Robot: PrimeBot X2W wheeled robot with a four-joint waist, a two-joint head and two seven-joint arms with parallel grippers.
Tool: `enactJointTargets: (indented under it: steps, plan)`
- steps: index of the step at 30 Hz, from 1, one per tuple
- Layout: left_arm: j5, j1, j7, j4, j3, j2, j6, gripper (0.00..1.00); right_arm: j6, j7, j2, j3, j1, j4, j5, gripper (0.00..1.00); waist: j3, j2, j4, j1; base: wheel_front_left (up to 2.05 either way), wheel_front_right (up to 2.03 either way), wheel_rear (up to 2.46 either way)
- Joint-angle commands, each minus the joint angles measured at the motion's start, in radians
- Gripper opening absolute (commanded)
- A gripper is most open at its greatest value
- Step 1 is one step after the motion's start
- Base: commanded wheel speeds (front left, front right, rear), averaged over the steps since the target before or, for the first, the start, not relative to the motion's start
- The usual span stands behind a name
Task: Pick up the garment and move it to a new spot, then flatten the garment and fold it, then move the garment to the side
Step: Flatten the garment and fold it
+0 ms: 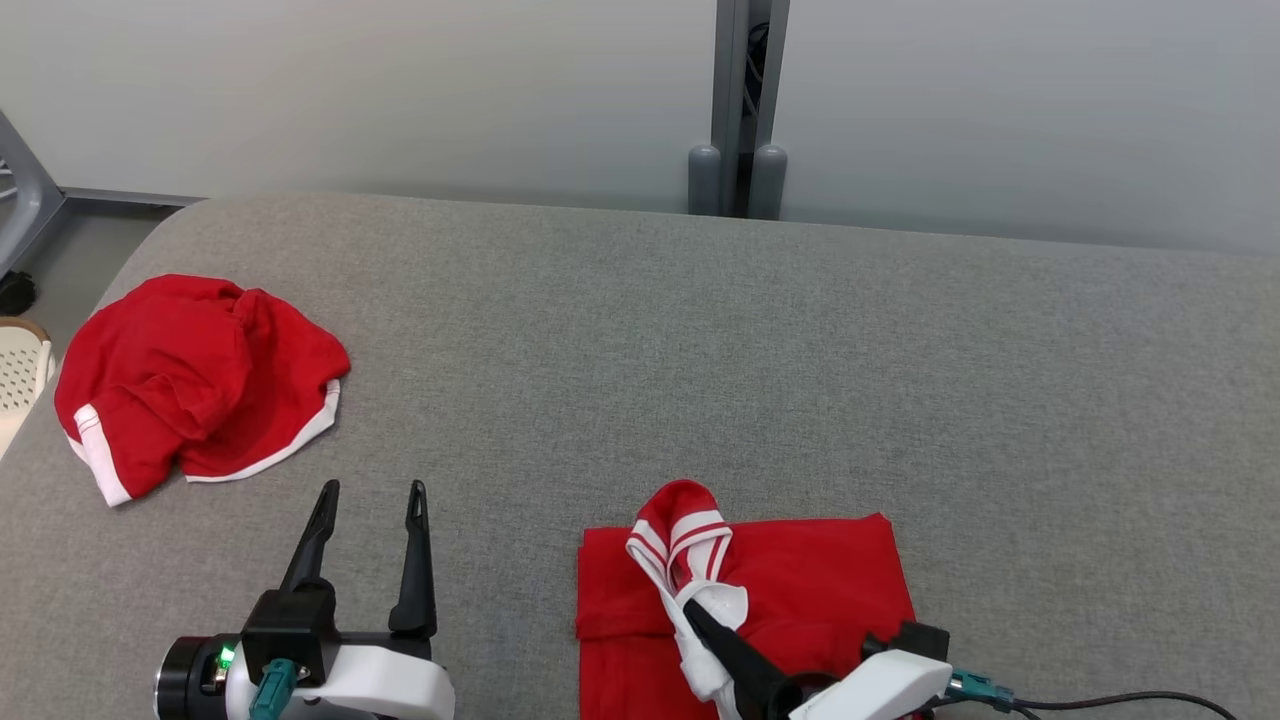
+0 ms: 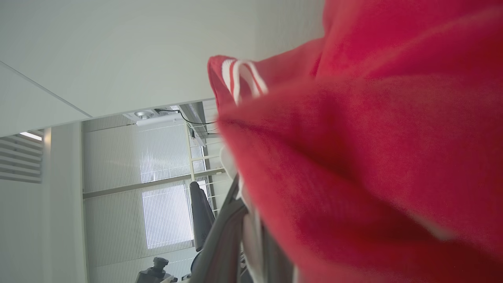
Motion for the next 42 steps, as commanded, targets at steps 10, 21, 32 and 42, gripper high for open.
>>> enactJointTargets:
  steps: [10, 21, 32, 42]
  plan:
    - [-0.009, -0.032, -0.003, 0.008, -0.01, 0.003, 0.004, 1.0, 0.002, 0.017, 0.005, 0.08, -0.079, 0.084, 0.036, 0.0, 0.037, 0.0, 0.012, 0.0, 0.0, 0.0, 0.0]
    - [-0.017, -0.034, -0.003, 0.022, -0.017, 0.003, 0.01, 1.0, 0.003, 0.021, 0.001, 0.152, -0.143, 0.098, 0.04, 1.0, 0.037, 0.0, 0.003, 0.0, 0.0, 0.0, 0.0]
    - [-0.015, -0.001, -0.003, 0.011, 0.004, 0.003, 0.008, 1.0, 0.002, -0.078, -0.21, 0.103, -0.226, -0.154, 0.001, 1.0, -0.027, 0.0, -0.043, 0.0, 0.0, 0.0, 0.0]
    - [-0.026, -0.001, -0.003, -0.018, 0.011, 0.002, 0.01, 1.0, 0.003, -0.172, -0.454, -0.124, -0.279, -0.055, -0.437, 1.0, -0.045, 0.0, -0.077, 0.0, 0.0, 0.0, 0.0]
